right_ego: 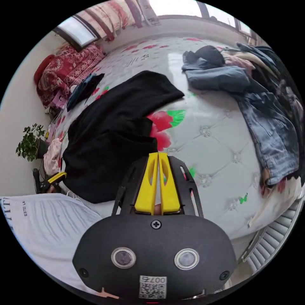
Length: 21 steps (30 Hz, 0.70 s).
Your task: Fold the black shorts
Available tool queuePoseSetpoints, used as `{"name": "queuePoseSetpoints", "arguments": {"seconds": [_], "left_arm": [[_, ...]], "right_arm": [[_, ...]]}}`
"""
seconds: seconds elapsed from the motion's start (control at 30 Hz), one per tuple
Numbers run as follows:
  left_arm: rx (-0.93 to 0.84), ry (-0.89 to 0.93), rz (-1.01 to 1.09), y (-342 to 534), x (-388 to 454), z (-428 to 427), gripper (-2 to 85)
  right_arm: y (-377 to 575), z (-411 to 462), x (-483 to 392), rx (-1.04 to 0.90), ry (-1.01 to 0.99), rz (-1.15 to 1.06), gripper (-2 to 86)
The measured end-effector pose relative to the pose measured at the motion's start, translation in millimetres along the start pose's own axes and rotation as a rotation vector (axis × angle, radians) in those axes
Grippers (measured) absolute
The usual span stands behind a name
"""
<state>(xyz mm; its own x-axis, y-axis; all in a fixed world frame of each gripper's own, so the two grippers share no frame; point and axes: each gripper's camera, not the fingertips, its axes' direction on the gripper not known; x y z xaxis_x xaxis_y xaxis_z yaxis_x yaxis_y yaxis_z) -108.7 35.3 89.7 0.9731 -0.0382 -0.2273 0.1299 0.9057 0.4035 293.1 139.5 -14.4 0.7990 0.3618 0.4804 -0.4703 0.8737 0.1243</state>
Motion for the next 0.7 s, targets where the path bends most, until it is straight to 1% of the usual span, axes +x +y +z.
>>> {"name": "queuePoseSetpoints", "arguments": {"seconds": [0.07, 0.17, 0.23, 0.33, 0.4, 0.47, 0.5, 0.57, 0.63, 0.67, 0.7], "left_arm": [[-0.001, 0.000, -0.002, 2, -3, -2, 5.2], [-0.009, 0.003, -0.007, 5, -8, -5, 5.2], [-0.019, 0.007, -0.005, 5, -11, -7, 5.1], [-0.029, 0.040, -0.021, 8, -24, -19, 3.7], [0.041, 0.098, -0.079, 16, -44, -47, 0.4], [0.100, 0.111, -0.113, 21, -59, -70, -0.2], [0.138, 0.106, -0.127, 21, -69, -84, -0.2], [0.171, 0.086, -0.141, 16, -83, -98, 0.2], [0.198, 0.069, -0.149, 3, -97, -105, 1.3], [0.214, 0.059, -0.153, -8, -105, -107, 2.3], [0.220, 0.053, -0.156, -23, -113, -108, 3.4]], "right_arm": [[36, -25, 30, 0.014, 0.050, 0.107, 0.0], [66, -38, 48, 0.021, 0.016, 0.178, 0.6], [67, -37, 43, 0.025, 0.002, 0.180, 1.4], [44, -29, 16, 0.055, -0.030, 0.120, 2.5], [22, -17, -8, 0.026, -0.027, 0.040, 3.1], [-2, 7, -44, -0.042, 0.045, -0.099, 3.6], [-6, 15, -52, -0.067, 0.064, -0.135, 3.7], [-17, 54, -80, -0.192, 0.159, -0.246, 4.3], [-18, 75, -89, -0.259, 0.242, -0.263, 4.9], [-16, 70, -92, -0.201, 0.250, -0.285, 4.9], [-15, 71, -91, -0.224, 0.267, -0.275, 4.8]]}}
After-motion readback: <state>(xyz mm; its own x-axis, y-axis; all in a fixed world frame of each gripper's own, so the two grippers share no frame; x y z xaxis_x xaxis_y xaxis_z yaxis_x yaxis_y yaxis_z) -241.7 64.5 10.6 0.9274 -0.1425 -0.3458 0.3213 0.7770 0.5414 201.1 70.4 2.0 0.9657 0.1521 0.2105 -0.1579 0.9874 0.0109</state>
